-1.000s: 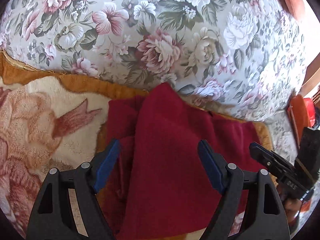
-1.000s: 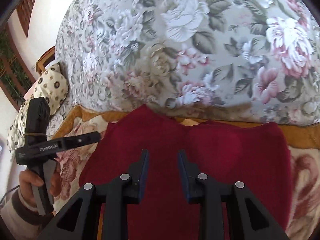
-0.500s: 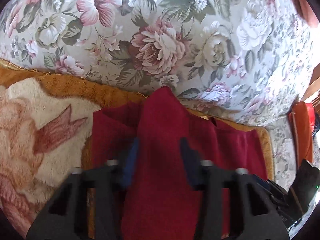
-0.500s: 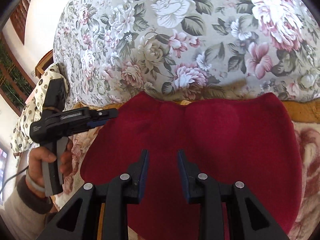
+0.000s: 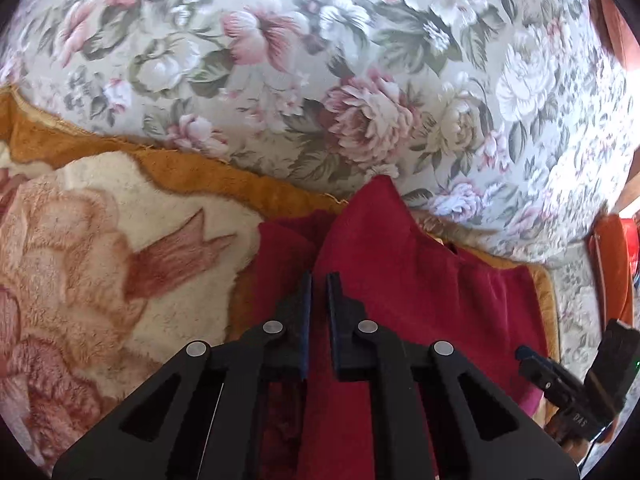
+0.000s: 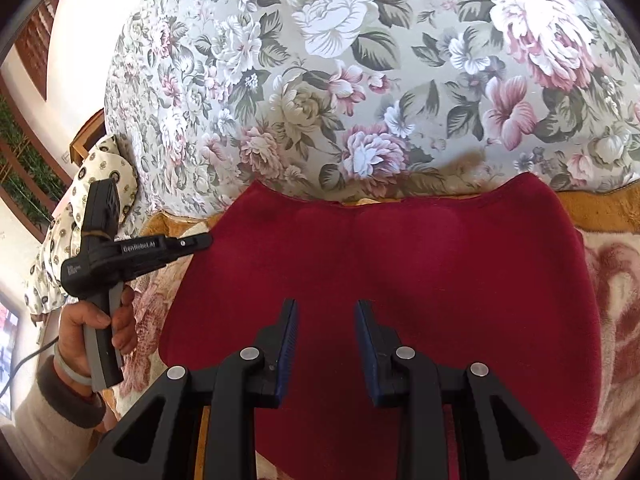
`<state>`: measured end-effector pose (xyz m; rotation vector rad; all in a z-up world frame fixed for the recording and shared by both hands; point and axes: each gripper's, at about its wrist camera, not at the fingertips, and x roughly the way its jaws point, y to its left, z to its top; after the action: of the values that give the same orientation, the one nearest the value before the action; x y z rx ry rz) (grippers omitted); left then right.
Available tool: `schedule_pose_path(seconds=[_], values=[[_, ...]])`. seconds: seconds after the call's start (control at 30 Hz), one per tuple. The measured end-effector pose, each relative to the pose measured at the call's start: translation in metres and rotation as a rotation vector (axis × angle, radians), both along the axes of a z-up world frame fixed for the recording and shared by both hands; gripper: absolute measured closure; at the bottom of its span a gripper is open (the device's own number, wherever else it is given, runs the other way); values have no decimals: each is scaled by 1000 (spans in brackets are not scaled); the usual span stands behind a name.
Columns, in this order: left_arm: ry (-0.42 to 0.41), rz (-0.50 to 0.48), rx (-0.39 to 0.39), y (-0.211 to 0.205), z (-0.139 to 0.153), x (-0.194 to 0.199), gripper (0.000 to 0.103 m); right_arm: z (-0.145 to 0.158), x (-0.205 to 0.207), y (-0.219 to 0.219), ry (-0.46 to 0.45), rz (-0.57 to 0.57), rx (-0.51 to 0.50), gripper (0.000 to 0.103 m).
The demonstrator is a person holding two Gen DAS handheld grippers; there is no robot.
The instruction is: Fold small clothes
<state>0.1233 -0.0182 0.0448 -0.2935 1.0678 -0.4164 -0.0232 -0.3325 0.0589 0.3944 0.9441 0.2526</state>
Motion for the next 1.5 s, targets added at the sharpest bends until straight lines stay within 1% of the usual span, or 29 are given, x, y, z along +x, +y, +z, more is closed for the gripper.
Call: schedule_pose_path(seconds=[0.03, 0.07, 0.1, 0.13, 0.17, 0.2, 0.23, 0.3, 0.37, 0.43, 0.47, 0.5, 0.6, 0.67, 0.7, 0.73, 0.77, 0.8, 0.83, 0.87, 0.93, 1.0, 1.03, 1.07, 1.13, 1.2, 1.33, 1.43, 1.5], values=[[8, 8, -12, 5, -2, 0, 97, 0, 0, 1, -1, 2, 5, 75], [11, 20, -5, 9, -4, 0, 98, 0, 0, 2, -1, 5, 9, 75], [26, 37, 4, 14, -10, 2, 98, -1, 0, 1, -2, 6, 6, 75], [36, 50, 13, 16, -14, 3, 102, -1, -1, 0, -1, 1, -4, 75], [37, 73, 44, 20, -18, 4, 103, 0, 0, -4, -1, -11, -19, 75], [29, 96, 72, 24, -19, 5, 103, 1, 0, -10, -5, -32, -30, 75], [33, 118, 75, 30, -20, 7, 103, 2, 1, -15, -13, -54, -37, 75], [44, 148, 56, 40, -20, 9, 103, 4, 3, -30, -22, -112, -51, 75], [30, 104, 15, 40, -13, 5, 103, 5, 7, -44, -7, -157, -77, 75], [1, 71, 31, 32, -2, -2, 103, 9, 7, -55, -21, -214, -162, 75], [-7, 48, 28, 27, 3, -5, 103, 12, 6, -61, -30, -246, -189, 70], [-12, 34, 26, 24, 6, -8, 103, 15, 5, -68, -40, -283, -215, 62], [-31, -3, 40, 8, 16, -17, 101, 16, 7, -87, -41, -344, -252, 59], [-26, -18, 16, 0, 19, -19, 90, 10, 19, -93, 0, -319, -266, 59], [-28, -33, -1, -7, 21, -23, 87, 5, 26, -94, 24, -304, -282, 59], [-33, -42, -4, -15, 23, -23, 81, -1, 34, -96, 57, -291, -306, 59], [-41, -57, -4, -23, 24, -26, 78, -7, 41, -94, 83, -260, -313, 65], [-44, -77, -3, -30, 24, -29, 78, -10, 46, -92, 83, -227, -306, 85], [-41, -93, 3, -36, 23, -31, 78, -9, 52, -88, 61, -210, -322, 93], [-34, -108, 17, -42, 20, -32, 78, -7, 56, -85, 44, -209, -344, 95], [-23, -121, 63, -55, 11, -32, 78, -5, 66, -79, 19, -201, -372, 95], [2, -115, 105, -62, -3, -30, 78, -7, 76, -83, 16, -234, -406, 95], [17, -109, 109, -62, -9, -30, 78, -9, 80, -86, 14, -260, -435, 95], [26, -101, 104, -62, -14, -29, 78, -12, 81, -91, 24, -294, -450, 95], [27, -85, 91, -59, -19, -30, 78, -19, 81, -104, 71, -324, -425, 94], [19, -80, 85, -58, -18, -33, 78, -20, 75, -109, 128, -315, -435, 87], [3, -71, 98, -56, -16, -40, 78, 10, 40, -93, 49, -255, -435, 85], [-3, -53, 100, -52, -14, -45, 78, 26, 22, -69, 5, -161, -359, 84], [-14, -43, 119, -50, -10, -51, 78, 21, 18, -45, 9, -67, -289, 84]])
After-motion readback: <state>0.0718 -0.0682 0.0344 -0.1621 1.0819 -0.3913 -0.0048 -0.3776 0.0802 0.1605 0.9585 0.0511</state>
